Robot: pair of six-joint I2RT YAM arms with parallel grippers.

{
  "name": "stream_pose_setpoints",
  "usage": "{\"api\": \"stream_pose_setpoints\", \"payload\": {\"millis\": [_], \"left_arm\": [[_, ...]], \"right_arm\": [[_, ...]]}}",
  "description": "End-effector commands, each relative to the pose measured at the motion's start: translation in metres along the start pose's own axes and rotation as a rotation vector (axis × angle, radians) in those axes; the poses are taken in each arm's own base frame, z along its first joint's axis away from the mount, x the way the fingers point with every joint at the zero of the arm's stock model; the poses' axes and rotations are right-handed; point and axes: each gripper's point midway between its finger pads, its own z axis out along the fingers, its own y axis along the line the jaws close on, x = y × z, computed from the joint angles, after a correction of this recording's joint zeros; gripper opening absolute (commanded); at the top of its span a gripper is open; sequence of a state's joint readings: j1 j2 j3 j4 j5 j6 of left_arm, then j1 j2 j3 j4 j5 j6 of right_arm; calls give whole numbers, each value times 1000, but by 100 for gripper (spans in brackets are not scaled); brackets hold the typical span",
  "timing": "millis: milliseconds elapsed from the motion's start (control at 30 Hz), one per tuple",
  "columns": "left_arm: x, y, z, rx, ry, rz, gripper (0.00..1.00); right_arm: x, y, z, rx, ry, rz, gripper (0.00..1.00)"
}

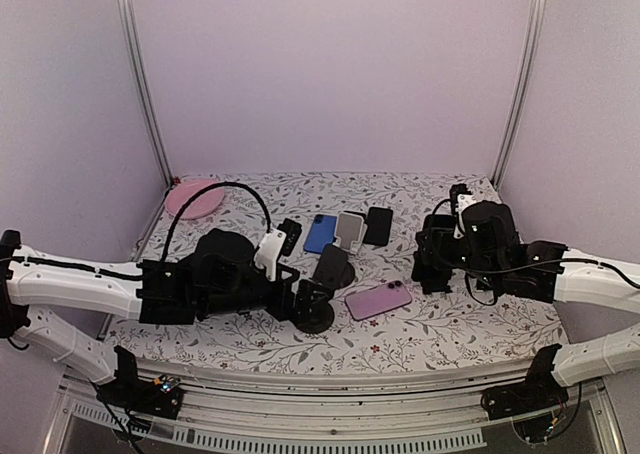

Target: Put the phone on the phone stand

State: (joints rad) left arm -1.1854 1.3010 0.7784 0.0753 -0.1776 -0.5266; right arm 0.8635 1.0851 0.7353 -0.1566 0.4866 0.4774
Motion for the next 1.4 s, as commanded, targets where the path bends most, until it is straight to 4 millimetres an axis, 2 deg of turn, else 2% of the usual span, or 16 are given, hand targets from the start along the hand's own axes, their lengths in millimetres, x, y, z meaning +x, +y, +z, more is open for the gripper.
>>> {"api": "stream_pose_setpoints", "payload": {"millis": [0, 300, 467, 900, 1367], "left_arm": [[-10, 20, -10, -50, -59, -31, 97], [-8, 28, -14, -60, -65, -45, 97], [-8, 29, -12, -60, -63, -46, 97], [-7, 30, -11, -60, -57, -45, 97], [-1, 34, -13, -63, -54, -54, 97]], "right_arm": [[-8, -28, 7, 74, -59, -36, 33], [3, -60, 34, 116, -53, -41, 32], [15, -70, 49, 152, -31, -42, 32], [38, -83, 76, 194, 29, -56, 30], [60, -86, 82, 191, 86, -52, 30]]}}
